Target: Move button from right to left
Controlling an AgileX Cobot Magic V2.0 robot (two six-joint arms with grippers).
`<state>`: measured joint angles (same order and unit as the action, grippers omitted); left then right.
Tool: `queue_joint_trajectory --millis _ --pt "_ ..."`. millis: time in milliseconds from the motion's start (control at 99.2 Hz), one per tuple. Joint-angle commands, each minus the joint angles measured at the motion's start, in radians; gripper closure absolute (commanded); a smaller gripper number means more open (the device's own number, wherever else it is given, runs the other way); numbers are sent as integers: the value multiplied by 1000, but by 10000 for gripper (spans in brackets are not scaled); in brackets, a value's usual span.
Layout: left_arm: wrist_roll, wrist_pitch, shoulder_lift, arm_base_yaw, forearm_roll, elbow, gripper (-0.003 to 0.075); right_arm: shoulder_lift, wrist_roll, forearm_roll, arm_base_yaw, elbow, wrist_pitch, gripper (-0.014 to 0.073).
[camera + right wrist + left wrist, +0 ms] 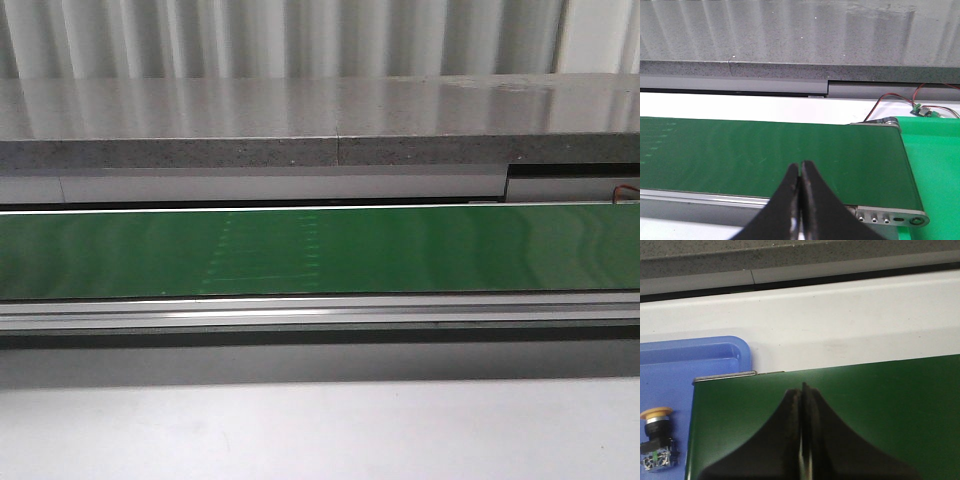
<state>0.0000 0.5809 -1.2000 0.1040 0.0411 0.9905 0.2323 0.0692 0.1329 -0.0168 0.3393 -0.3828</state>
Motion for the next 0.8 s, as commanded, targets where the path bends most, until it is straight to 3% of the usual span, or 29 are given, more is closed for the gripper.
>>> queue_joint_trajectory --millis 0,373,786 --pt "-11 -94 91 11 -32 -30 740 6 10 7 1 25 81 662" --pt "-11 -195 413 11 -91 -281 740 6 10 7 1 25 81 662" --pt "-9 -133 693 8 -91 -441 740 6 10 7 1 25 81 662"
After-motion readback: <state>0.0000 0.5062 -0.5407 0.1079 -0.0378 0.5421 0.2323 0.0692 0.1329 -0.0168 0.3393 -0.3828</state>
